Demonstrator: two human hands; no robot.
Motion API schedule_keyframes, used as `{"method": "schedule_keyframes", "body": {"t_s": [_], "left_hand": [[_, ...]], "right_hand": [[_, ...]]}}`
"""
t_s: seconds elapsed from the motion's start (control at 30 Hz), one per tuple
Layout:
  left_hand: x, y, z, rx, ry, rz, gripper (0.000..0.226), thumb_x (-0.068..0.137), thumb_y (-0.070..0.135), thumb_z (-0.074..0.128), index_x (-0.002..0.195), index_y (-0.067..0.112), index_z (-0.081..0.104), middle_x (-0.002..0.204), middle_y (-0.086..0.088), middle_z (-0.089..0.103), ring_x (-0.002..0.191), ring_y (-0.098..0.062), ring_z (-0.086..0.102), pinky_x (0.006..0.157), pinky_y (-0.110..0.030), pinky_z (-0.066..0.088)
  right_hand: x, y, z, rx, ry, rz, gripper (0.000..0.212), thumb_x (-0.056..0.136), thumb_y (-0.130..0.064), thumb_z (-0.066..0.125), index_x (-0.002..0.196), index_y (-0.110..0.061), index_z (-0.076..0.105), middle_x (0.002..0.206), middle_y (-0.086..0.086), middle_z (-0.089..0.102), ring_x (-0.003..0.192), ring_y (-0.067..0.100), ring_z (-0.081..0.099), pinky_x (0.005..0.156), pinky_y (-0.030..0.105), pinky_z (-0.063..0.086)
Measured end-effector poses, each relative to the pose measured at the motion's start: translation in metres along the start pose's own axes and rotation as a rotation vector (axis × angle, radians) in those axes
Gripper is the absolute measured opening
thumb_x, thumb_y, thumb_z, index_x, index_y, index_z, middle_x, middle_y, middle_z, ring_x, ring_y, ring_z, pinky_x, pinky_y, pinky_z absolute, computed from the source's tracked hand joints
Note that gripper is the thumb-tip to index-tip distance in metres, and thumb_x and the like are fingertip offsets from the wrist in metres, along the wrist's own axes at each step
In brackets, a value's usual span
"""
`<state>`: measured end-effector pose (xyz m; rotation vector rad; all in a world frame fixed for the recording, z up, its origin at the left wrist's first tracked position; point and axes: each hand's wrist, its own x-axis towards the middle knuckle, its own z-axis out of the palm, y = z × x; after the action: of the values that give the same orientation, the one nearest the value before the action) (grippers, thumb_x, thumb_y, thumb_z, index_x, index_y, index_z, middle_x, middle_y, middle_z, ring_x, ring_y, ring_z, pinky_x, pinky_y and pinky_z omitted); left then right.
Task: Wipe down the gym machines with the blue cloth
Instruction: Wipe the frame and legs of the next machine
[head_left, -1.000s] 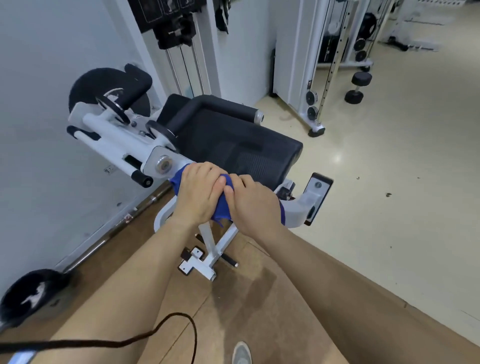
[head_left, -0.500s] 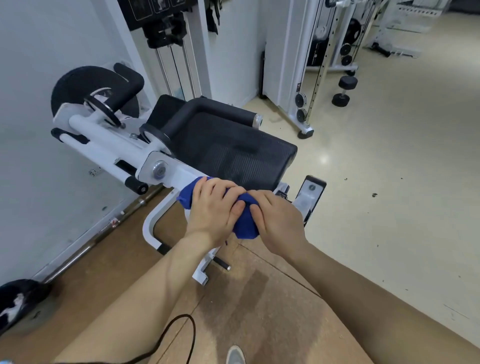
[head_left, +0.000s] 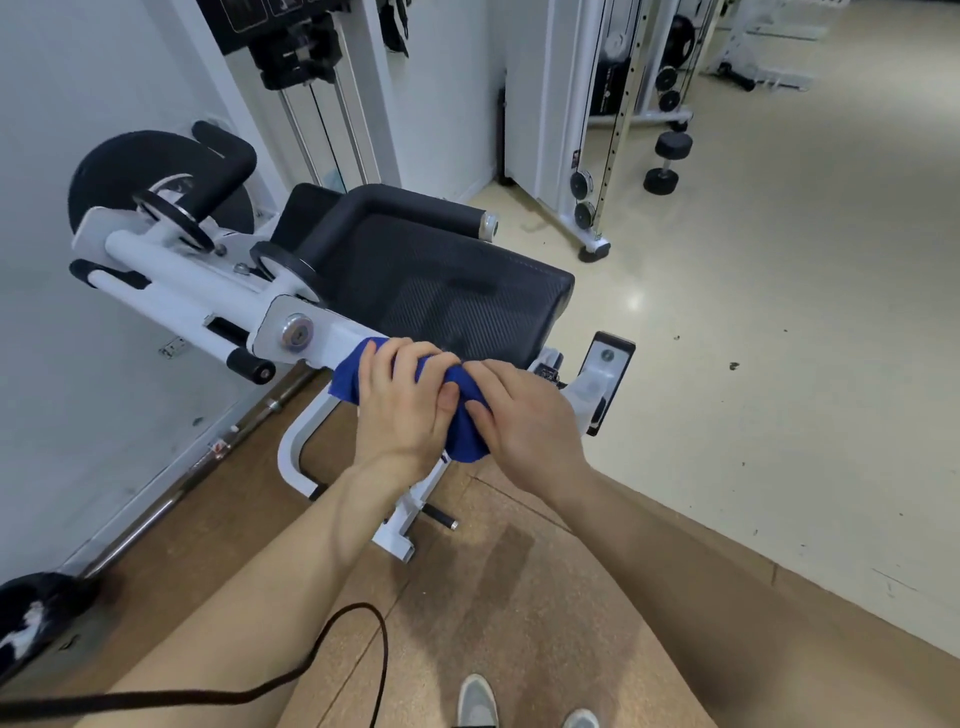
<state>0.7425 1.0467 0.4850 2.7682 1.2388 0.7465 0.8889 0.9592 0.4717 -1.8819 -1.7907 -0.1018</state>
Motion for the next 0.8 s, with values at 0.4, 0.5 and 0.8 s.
{"method": "schedule_keyframes", "body": {"t_s": [0.4, 0.5, 0.8], "left_hand": [[-0.003, -0.011, -0.011, 0.020, -0.100, 0.219, 0.034, 0.097, 0.030, 0.044, 0.127, 0.021, 0.055, 0.129, 0.001, 0.054, 0.123, -0.024, 0.047, 0.117, -0.046, 0.025], [-0.005, -0.003, -0.008, 0.048, -0.048, 0.195, 0.031, 0.097, 0.026, 0.043, 0.123, 0.016, 0.057, 0.125, -0.005, 0.056, 0.120, -0.029, 0.048, 0.116, -0.050, 0.026], [-0.018, 0.061, 0.019, 0.324, -0.058, 0.248, 0.029, 0.099, 0.035, 0.047, 0.121, 0.020, 0.059, 0.124, -0.006, 0.059, 0.117, -0.036, 0.049, 0.115, -0.054, 0.023]], "right_hand": [[-0.016, -0.038, 0.016, -0.035, 0.142, 0.289, 0.041, 0.102, -0.037, 0.038, 0.132, -0.013, 0.051, 0.131, 0.006, 0.052, 0.122, 0.028, 0.047, 0.112, 0.049, 0.032], [-0.018, -0.035, 0.020, 0.030, 0.169, 0.248, 0.040, 0.103, -0.032, 0.038, 0.135, -0.014, 0.052, 0.132, 0.005, 0.053, 0.122, 0.026, 0.048, 0.112, 0.046, 0.032], [-0.056, 0.064, 0.027, 0.254, 0.187, 0.079, 0.038, 0.096, -0.024, 0.047, 0.133, -0.013, 0.049, 0.131, 0.008, 0.053, 0.115, 0.031, 0.053, 0.104, 0.042, 0.040]]}}
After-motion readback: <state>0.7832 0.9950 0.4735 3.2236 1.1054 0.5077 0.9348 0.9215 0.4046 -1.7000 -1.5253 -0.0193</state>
